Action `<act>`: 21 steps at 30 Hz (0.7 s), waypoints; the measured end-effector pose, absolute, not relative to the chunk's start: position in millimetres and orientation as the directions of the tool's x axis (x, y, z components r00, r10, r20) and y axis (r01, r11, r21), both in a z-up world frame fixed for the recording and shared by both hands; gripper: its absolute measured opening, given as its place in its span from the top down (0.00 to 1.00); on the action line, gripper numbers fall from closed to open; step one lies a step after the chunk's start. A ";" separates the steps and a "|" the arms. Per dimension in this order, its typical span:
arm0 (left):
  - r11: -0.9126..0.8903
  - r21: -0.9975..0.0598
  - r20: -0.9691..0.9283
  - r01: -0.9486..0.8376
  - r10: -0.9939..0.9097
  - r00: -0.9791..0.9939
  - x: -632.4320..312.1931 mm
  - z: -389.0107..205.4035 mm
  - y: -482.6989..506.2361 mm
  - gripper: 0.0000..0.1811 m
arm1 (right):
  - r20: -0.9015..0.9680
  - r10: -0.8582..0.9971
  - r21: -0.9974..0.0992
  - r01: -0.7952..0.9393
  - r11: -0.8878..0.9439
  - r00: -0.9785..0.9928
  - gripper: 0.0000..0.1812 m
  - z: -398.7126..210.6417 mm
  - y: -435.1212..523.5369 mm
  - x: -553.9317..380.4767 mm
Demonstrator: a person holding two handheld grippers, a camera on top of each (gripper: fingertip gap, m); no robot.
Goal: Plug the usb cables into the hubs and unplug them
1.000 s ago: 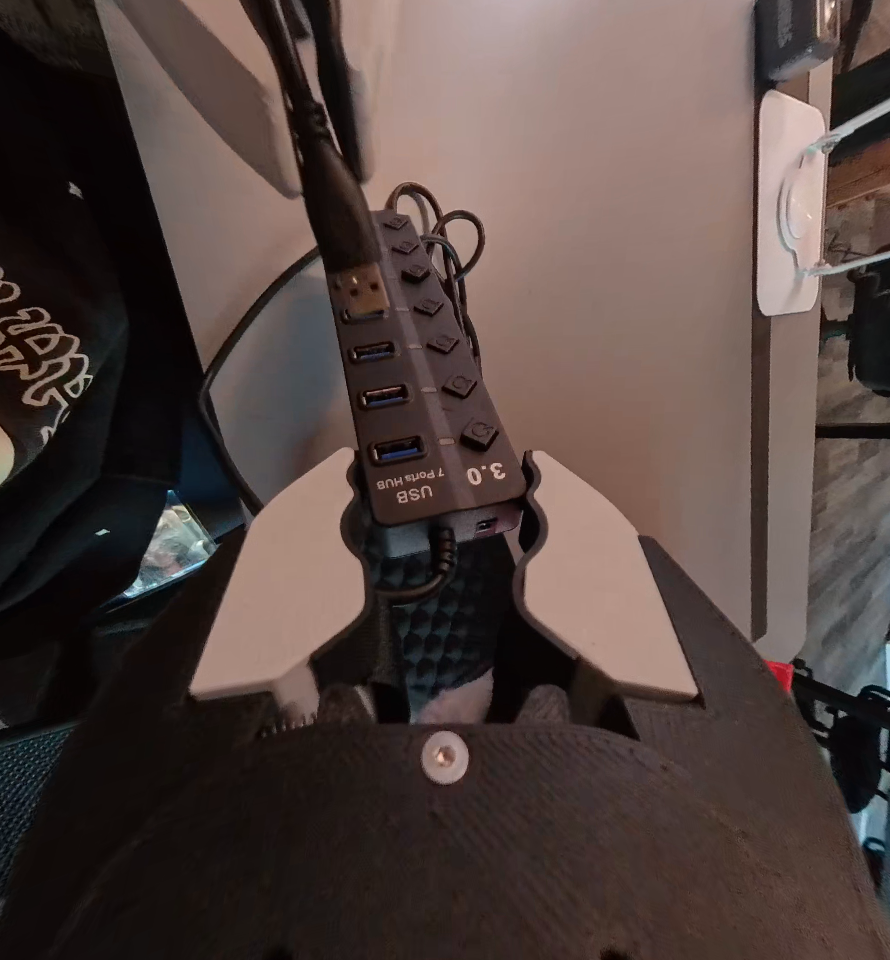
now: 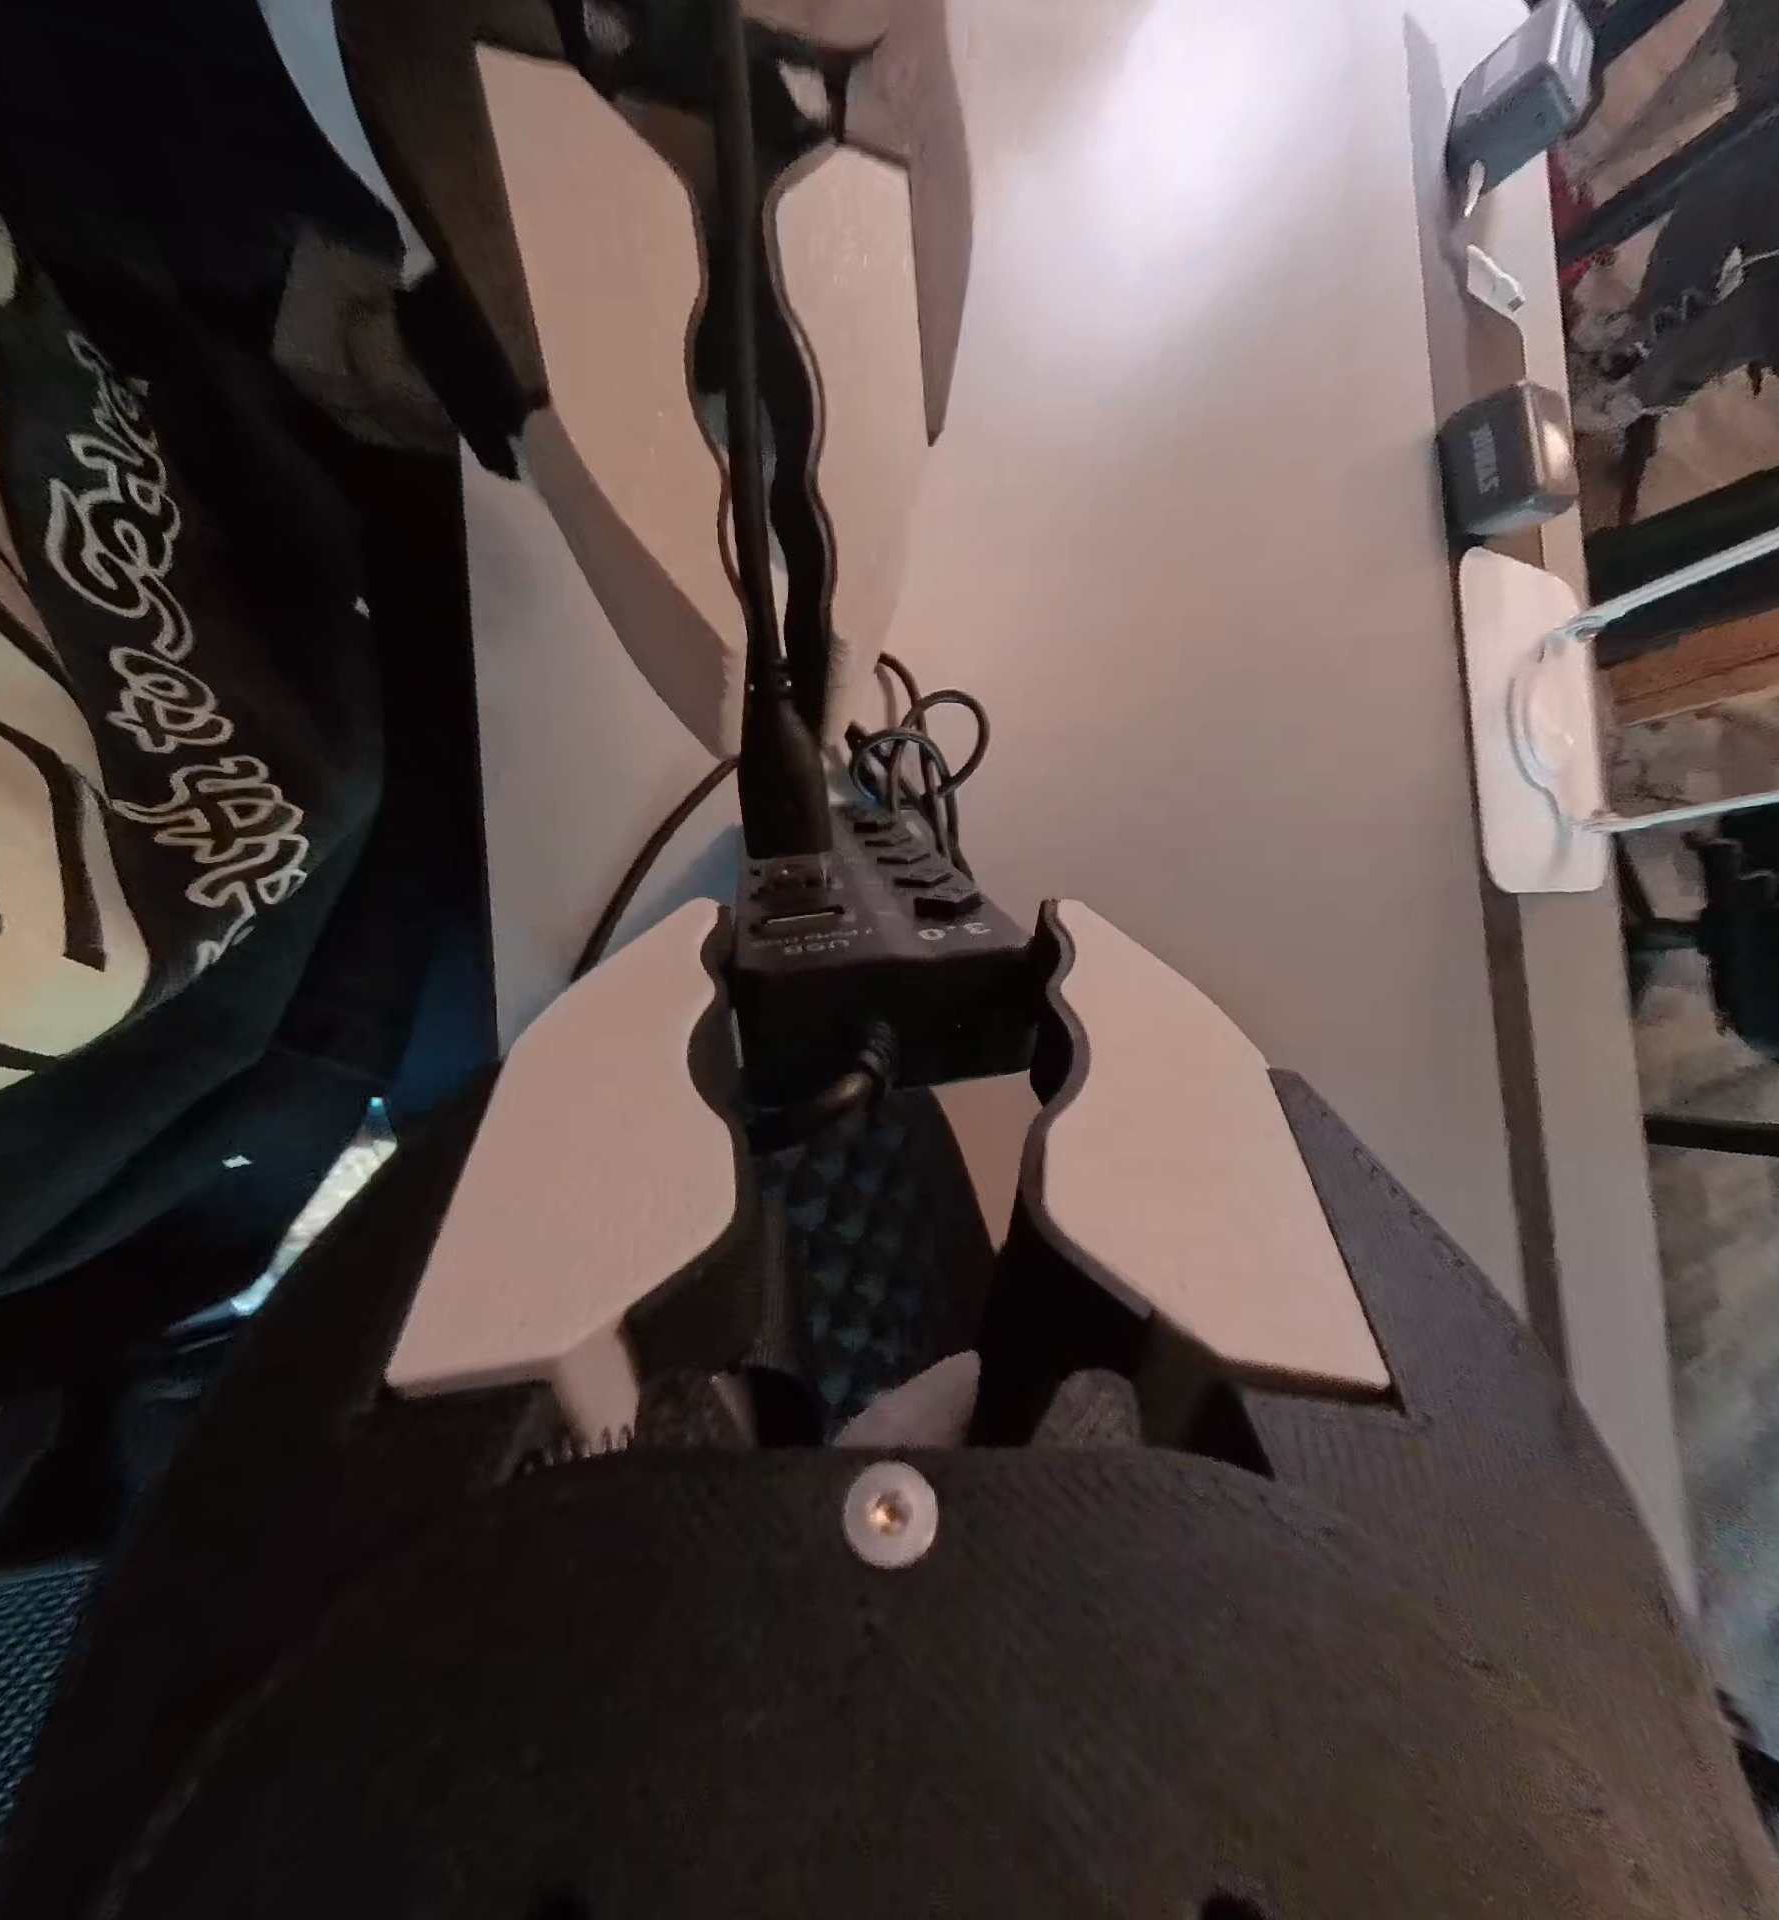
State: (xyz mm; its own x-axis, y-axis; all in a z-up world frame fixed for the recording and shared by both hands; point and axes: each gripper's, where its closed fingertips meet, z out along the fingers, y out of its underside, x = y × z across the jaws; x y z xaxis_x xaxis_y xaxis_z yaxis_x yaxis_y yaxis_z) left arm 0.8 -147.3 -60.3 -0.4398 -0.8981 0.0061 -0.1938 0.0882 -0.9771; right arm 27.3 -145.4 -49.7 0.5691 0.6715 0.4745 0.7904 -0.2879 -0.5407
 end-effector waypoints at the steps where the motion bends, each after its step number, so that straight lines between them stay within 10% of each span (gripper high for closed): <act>1: 0.060 -0.983 0.025 -0.176 -0.893 -0.449 3.6 -60.1 -147.3 0.94 | 0.457 0.668 -0.556 0.775 -0.300 0.587 0.70 -51.5 -145.9 30.9; 21: 0.006 -0.990 0.042 -0.139 -0.940 -0.338 22.5 -57.3 -108.8 0.82 | 0.284 0.511 -0.718 0.533 -0.446 0.811 0.69 -78.0 -122.9 82.4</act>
State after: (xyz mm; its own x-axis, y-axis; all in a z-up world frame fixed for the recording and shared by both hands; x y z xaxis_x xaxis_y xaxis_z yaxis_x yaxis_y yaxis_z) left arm 22.5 -108.8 -57.3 -0.3384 -0.9401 0.0419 -0.1387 0.0057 -0.9903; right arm 82.4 -122.9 -78.0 0.8109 0.5114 0.2843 0.5335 -0.4465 -0.7184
